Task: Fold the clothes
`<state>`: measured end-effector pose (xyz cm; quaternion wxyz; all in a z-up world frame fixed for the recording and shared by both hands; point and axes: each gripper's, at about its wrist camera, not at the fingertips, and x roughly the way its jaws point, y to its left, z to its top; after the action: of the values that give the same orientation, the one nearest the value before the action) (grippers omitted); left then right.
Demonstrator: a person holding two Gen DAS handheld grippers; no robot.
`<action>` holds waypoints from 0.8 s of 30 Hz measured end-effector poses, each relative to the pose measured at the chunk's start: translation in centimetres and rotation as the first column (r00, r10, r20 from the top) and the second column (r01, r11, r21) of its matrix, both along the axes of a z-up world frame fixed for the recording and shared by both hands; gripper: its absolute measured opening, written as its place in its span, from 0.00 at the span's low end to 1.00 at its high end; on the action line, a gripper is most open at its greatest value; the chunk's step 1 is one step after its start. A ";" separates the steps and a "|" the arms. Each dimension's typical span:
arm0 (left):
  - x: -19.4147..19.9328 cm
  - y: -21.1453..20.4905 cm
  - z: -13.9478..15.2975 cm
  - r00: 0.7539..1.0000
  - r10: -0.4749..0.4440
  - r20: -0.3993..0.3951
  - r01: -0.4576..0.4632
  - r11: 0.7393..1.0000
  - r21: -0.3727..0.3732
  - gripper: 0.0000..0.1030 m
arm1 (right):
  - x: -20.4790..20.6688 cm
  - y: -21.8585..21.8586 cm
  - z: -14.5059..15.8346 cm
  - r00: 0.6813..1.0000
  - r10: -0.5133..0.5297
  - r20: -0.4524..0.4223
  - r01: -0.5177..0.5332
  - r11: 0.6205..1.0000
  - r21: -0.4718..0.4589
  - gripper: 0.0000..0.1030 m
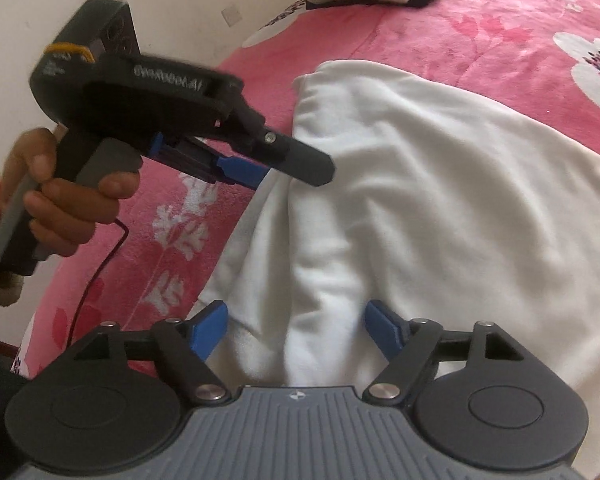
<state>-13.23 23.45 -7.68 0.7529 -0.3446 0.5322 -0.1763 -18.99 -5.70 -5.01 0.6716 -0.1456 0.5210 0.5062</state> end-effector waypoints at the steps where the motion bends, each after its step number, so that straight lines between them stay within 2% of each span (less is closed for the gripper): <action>1: 0.0 -0.2 0.1 1.000 0.002 -0.010 -0.002 1.000 -0.012 0.63 | -0.1 0.2 0.0 1.000 0.000 0.005 0.000 1.000 0.001 0.81; 5: 0.2 -0.3 0.7 0.997 0.044 -0.063 -0.050 0.995 -0.090 0.63 | -0.6 1.1 -0.2 1.000 -0.005 0.025 0.005 1.000 -0.001 0.88; 11: 0.4 -1.1 0.9 0.978 0.120 -0.170 -0.147 0.976 -0.159 0.63 | -0.6 2.2 0.3 0.998 -0.054 0.026 0.054 0.998 0.018 0.89; 19: 1.2 -2.4 1.5 0.950 0.172 -0.261 -0.220 0.961 -0.166 0.64 | -0.2 3.5 0.7 0.989 -0.144 0.017 0.144 0.989 0.038 0.88; 22: 1.4 -2.5 1.6 0.944 0.180 -0.276 -0.234 0.956 -0.178 0.64 | -0.2 4.4 0.4 0.983 -0.181 0.038 0.181 0.983 0.021 0.88; 24: 1.5 -2.6 1.6 0.941 0.189 -0.281 -0.247 0.951 -0.187 0.64 | -0.3 4.8 0.3 0.978 -0.188 0.085 0.188 0.982 0.015 0.83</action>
<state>-11.70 20.90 -6.09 0.6488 -0.5028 0.5620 -0.1022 -19.29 -0.94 -4.68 0.7387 -0.1153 0.5014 0.4354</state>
